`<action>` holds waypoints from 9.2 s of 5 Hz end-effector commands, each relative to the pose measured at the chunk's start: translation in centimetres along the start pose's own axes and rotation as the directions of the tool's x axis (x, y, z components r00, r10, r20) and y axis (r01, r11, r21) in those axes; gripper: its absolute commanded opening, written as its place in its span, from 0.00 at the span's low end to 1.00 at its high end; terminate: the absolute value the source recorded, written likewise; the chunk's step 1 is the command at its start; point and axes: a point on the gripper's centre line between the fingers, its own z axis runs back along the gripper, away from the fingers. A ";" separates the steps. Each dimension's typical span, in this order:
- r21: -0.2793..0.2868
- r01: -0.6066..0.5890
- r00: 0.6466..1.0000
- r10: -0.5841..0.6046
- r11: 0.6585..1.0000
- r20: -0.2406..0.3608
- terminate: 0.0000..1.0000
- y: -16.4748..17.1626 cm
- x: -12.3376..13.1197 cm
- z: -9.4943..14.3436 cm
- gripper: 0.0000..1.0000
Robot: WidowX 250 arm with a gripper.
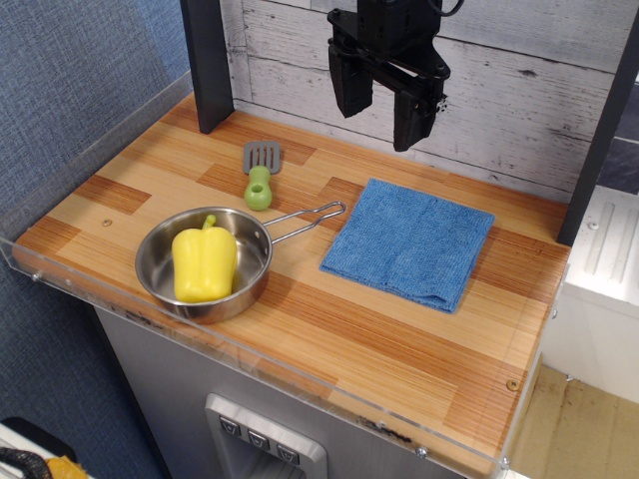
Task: Move the spatula in front of the blue napkin
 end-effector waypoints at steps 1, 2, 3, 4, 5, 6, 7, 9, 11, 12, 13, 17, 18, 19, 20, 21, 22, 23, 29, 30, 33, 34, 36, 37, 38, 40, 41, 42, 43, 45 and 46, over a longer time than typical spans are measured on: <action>0.000 0.000 1.000 0.000 1.000 0.000 0.00 0.0 0.0 0.0 1.00; 0.018 -0.051 0.999 0.051 0.999 -0.016 0.00 1.2 -0.5 -0.7 1.00; 0.035 -0.069 0.997 0.071 0.997 -0.036 0.00 2.9 -0.4 -1.6 1.00; 0.077 -0.147 0.988 0.150 0.986 -0.038 0.00 5.0 -0.7 -1.8 1.00; 0.104 -0.237 0.969 0.242 0.966 -0.043 0.00 6.5 -1.8 -1.6 1.00; 0.129 -0.327 0.940 0.337 0.936 -0.060 0.00 7.2 -3.1 -1.5 1.00; 0.135 -0.361 0.925 0.373 0.923 -0.074 0.00 7.4 -4.2 -1.9 1.00; 0.173 -0.367 0.918 0.386 0.914 -0.092 0.00 7.1 -5.8 -3.7 1.00; 0.203 -0.354 0.920 0.379 0.913 -0.100 0.00 8.7 -5.3 -6.4 1.00; 0.210 -0.354 0.920 0.380 0.911 -0.096 0.00 9.3 -4.8 -7.4 1.00; 0.171 -0.377 0.912 0.398 0.910 -0.104 0.00 9.5 -4.9 -8.7 1.00; 0.102 -0.299 0.950 0.306 0.949 -0.062 0.00 6.9 -4.5 -7.0 0.00; 0.144 -0.300 0.953 0.302 0.943 0.004 0.00 6.2 -4.1 -5.1 0.00; 0.151 -0.316 0.949 0.311 0.937 0.057 0.00 5.8 -3.7 -2.7 0.00; 0.158 -0.324 0.945 0.312 0.933 0.094 0.00 5.6 -3.4 -1.0 0.00; 0.140 -0.307 0.949 0.293 0.941 0.115 0.00 4.5 -2.8 -0.2 0.00; 0.111 -0.252 0.964 0.238 0.961 0.120 0.00 2.3 -1.7 -0.1 0.00; 0.086 -0.168 0.983 0.161 0.982 0.090 0.00 0.0 -0.7 -1.1 0.00; 0.030 0.052 0.999 -0.052 0.998 -0.009 0.00 -9.8 -6.6 -4.2 0.00; 0.023 0.036 0.999 -0.036 0.999 0.009 0.00 -9.2 -8.0 -3.4 0.00; -0.052 0.047 0.998 -0.049 0.998 -0.043 0.00 -9.0 -10.2 -7.8 0.00; -0.049 0.041 0.997 -0.044 0.998 -0.063 0.00 -8.5 -9.7 -10.1 0.00; -0.039 0.041 0.996 -0.044 0.998 -0.083 0.00 -7.9 -9.3 -10.0 1.00; -0.045 0.036 0.997 -0.039 0.998 -0.066 0.00 -8.0 -9.0 -9.0 1.00; -0.058 0.020 0.999 -0.022 0.998 -0.036 0.00 -7.9 -8.7 -7.0 1.00; -0.043 0.018 0.999 -0.017 0.999 0.031 0.00 -6.5 -6.9 -1.4 1.00; -0.027 0.020 0.998 -0.018 0.999 0.055 0.00 -5.2 -5.9 0.4 1.00; -0.011 -0.012 0.999 0.012 1.000 0.053 0.00 -2.1 -5.1 0.5 1.00; 0.029 -0.028 0.999 0.028 0.999 0.019 0.00 2.5 -4.9 0.2 1.00; 0.005 0.101 0.994 -0.101 0.995 0.030 0.00 8.5 -4.7 0.2 1.00; 0.005 0.101 0.994 -0.101 0.995 0.030 0.00 8.5 -4.7 0.2 1.00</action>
